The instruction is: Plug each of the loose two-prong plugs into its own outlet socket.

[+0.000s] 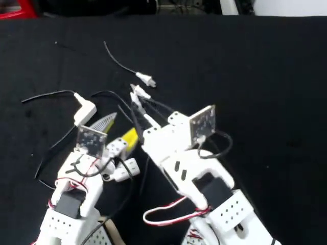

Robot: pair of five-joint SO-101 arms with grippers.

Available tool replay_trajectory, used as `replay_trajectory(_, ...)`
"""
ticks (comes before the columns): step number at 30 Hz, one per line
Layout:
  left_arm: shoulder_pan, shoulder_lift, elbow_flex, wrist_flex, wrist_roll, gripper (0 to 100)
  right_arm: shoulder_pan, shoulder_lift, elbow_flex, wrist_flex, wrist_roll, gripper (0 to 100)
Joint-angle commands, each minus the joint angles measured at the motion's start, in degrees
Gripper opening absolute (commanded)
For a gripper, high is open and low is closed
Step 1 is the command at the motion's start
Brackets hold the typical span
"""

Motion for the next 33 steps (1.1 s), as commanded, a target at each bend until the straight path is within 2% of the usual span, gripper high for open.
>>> replay_trajectory(1,-1.54,-0.53,-1.89,-1.76,5.54,25,-3.69,-0.75,0.92,0.00,0.70,1.2)
replay_trajectory(6,-4.70,-0.53,-3.47,-1.76,8.53,25,-4.66,-0.75,1.36,0.00,0.79,1.2)
replay_trajectory(11,-4.79,-0.53,-4.18,-1.14,11.60,25,-4.57,-0.75,1.45,0.00,0.79,1.2)
replay_trajectory(14,-4.00,-0.44,-7.52,6.68,11.96,25,-4.31,-0.92,1.45,0.09,0.88,1.2)
replay_trajectory(17,-3.82,-0.53,-10.33,12.84,11.69,25,-4.40,-1.19,1.54,0.35,0.88,1.2)
replay_trajectory(20,-3.38,-0.53,-10.51,14.95,10.90,25,-4.31,-1.27,1.54,0.26,1.23,1.2)
replay_trajectory(26,4.18,-0.79,-11.91,20.40,1.58,25,-4.66,-1.27,2.95,0.18,1.93,1.2)
replay_trajectory(33,1.54,-1.41,-12.62,20.31,4.48,23,-5.19,-1.27,2.95,0.88,1.85,1.1)
